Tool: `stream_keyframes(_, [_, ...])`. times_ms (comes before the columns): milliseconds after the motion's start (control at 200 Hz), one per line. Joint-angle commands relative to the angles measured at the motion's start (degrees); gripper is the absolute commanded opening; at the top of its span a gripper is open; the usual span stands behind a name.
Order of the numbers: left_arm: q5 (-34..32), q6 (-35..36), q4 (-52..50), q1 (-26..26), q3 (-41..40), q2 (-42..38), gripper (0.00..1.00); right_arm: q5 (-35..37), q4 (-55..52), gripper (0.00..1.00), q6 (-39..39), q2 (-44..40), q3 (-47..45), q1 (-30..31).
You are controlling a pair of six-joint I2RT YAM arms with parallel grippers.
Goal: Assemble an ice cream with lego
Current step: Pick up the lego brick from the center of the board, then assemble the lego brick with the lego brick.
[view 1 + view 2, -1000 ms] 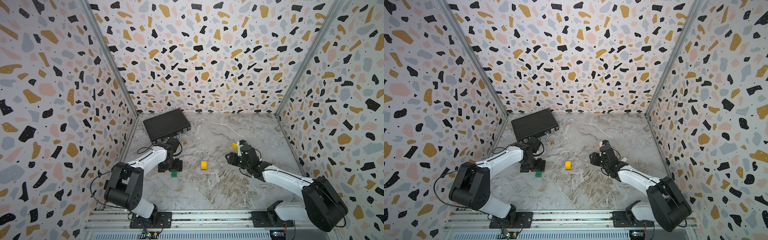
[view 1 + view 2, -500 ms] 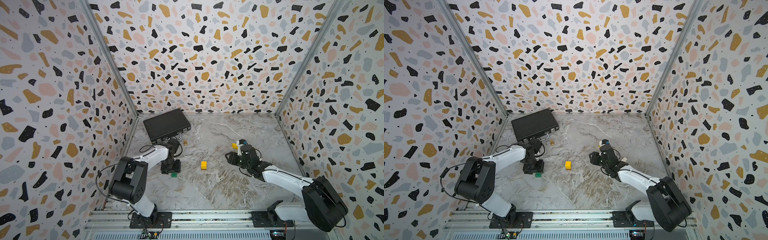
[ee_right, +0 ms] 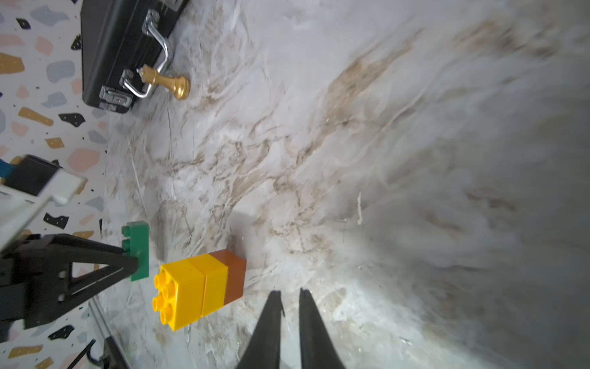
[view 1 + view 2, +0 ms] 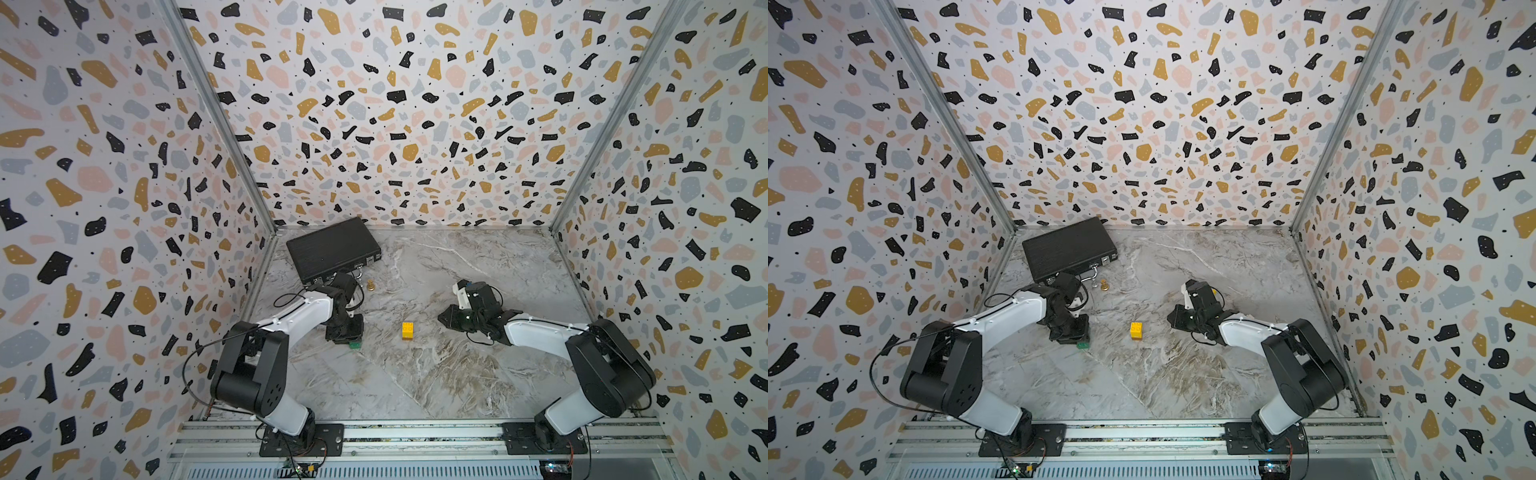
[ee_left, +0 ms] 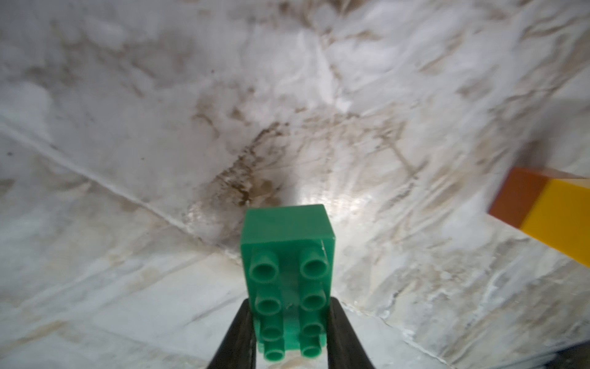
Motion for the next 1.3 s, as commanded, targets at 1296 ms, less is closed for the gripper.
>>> stream_keyframes(1296, [-3.4,0.5,-16.7,-22.7,34.3,20.6,0.04,-16.7,6.1,0.10,7.5,13.4,7.2,6.5])
